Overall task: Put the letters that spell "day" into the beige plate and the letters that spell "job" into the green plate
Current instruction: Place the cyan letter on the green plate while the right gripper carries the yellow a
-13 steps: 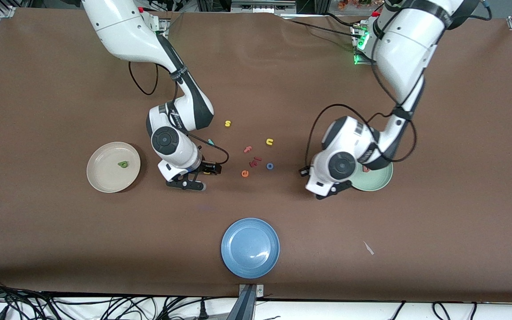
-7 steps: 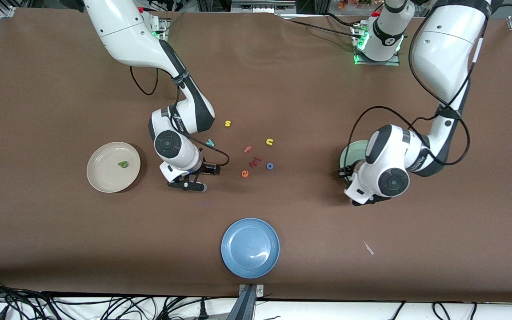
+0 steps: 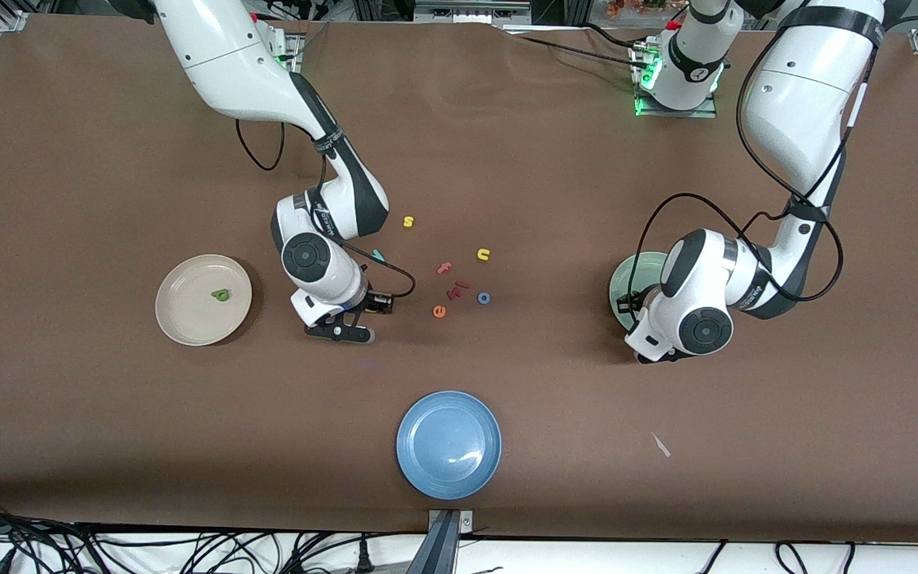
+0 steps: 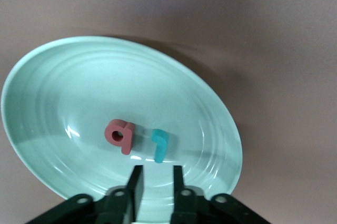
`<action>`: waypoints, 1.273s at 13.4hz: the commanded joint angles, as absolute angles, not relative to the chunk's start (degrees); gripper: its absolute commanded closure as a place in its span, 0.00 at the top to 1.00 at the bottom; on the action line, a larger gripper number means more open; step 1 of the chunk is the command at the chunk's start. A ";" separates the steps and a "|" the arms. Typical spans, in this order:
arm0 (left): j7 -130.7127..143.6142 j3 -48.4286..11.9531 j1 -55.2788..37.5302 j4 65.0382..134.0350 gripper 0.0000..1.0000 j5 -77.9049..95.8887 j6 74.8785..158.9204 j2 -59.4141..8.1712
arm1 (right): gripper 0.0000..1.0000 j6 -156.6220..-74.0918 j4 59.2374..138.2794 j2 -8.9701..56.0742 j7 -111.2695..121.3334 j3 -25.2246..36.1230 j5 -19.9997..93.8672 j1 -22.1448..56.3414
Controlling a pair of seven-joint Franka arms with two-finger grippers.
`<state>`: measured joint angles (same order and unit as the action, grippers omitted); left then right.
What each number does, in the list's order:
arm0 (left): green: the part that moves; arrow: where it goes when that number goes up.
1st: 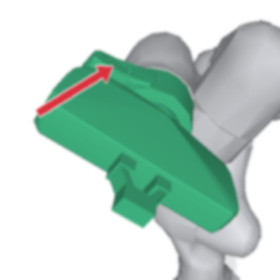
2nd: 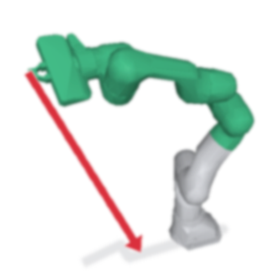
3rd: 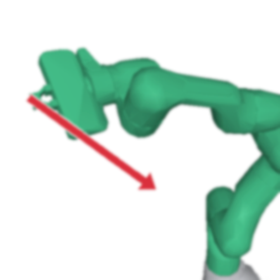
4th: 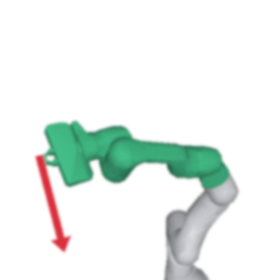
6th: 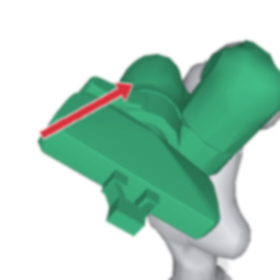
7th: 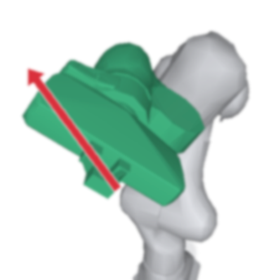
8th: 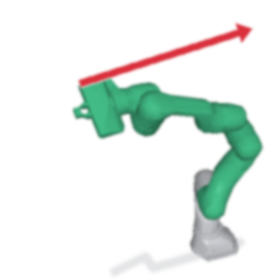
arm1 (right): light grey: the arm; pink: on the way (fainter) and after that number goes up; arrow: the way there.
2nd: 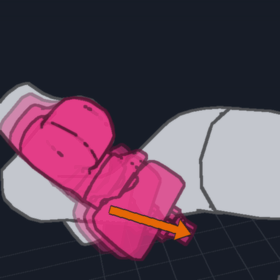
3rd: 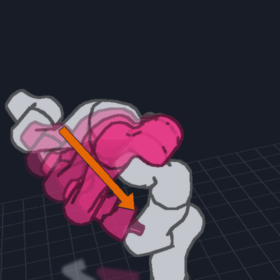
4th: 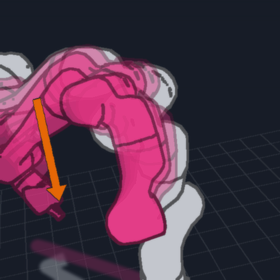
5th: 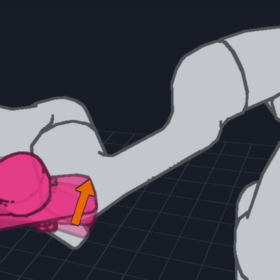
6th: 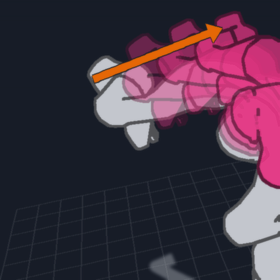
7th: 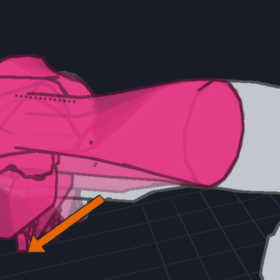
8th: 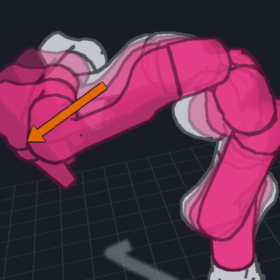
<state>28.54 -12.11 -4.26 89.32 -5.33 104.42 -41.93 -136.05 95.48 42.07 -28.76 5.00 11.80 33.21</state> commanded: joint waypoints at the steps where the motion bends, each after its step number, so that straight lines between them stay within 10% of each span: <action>1: 28.56 -12.30 -4.22 88.77 1.00 -5.81 104.24 -41.13 | 0.43 -136.23 93.96 43.24 -28.92 5.27 13.18 33.66; 6: 36.54 -12.74 -6.76 85.00 1.00 4.65 104.24 -40.60 | 0.09 -135.88 93.69 43.16 -28.57 5.36 13.01 33.66; 17: 77.16 -10.99 -26.10 79.01 1.00 -3.33 123.74 -48.68 | 0.08 -124.97 102.46 31.39 -1.00 17.39 10.63 33.22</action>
